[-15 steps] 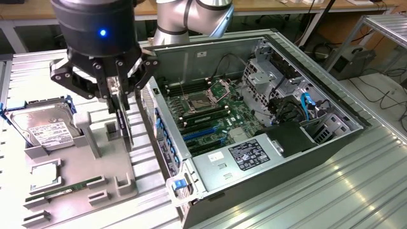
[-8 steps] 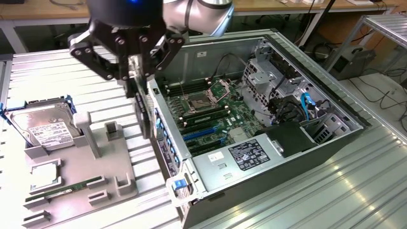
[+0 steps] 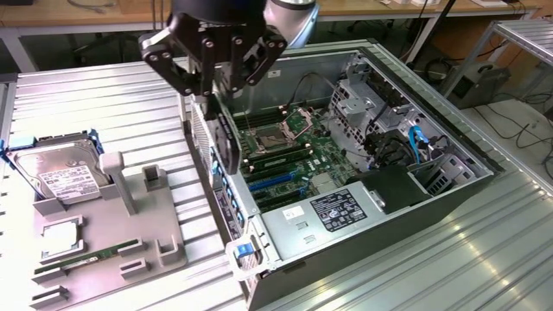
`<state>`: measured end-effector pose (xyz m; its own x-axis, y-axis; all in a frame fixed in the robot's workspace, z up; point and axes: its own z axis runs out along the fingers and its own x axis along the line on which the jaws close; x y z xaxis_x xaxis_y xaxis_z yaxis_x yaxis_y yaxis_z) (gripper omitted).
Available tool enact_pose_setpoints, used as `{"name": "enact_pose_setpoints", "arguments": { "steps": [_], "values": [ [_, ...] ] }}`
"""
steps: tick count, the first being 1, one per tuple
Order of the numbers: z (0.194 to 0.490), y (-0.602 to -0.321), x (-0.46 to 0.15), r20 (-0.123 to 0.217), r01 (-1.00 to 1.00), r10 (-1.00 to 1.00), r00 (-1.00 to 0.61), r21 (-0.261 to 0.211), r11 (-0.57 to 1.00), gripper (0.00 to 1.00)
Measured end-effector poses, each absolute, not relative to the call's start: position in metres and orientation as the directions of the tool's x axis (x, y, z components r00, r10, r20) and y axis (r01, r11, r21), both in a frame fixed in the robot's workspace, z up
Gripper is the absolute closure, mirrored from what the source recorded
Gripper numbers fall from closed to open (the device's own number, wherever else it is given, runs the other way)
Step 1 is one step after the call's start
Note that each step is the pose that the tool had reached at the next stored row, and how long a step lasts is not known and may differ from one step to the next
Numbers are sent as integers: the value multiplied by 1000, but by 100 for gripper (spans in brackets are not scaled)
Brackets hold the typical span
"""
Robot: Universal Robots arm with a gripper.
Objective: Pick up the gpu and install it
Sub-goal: 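Pick up the gpu and move the gpu toward the slot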
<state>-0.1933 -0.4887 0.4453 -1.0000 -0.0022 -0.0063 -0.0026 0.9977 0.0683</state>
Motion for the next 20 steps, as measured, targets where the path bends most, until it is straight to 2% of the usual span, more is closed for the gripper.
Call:
{"name": "enact_pose_setpoints", "arguments": {
  "steps": [7,20],
  "values": [
    [444,-489,-159,-5,-3,-2,-1000,75,997,74],
    [421,-477,-97,-4,-2,-2,-1000,74,997,74]
  ]
}}
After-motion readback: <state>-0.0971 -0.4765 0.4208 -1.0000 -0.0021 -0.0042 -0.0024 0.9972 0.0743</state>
